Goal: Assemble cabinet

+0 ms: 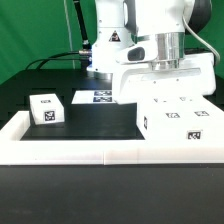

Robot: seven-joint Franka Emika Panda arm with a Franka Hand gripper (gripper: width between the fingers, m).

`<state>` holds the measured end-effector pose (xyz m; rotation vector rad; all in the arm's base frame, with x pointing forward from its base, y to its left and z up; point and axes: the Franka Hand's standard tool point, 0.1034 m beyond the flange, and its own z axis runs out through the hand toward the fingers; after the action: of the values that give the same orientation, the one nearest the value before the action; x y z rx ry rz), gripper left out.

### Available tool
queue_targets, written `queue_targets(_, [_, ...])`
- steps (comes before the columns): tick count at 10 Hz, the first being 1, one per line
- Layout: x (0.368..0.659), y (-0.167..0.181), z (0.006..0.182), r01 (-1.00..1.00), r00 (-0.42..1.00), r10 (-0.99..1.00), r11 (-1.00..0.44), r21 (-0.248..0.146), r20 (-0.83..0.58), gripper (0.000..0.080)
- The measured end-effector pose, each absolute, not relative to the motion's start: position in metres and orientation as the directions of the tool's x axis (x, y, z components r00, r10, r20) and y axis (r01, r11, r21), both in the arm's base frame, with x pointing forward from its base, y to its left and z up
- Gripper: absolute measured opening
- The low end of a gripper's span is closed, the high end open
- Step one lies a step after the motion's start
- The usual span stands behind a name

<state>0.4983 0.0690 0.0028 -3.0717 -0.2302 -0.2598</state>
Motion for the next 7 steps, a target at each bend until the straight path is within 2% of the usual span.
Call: queue_targets(7, [0.507,0.073,0.066,0.167,0.98,0.162,-0.985,-0.042,0.113,0.0005])
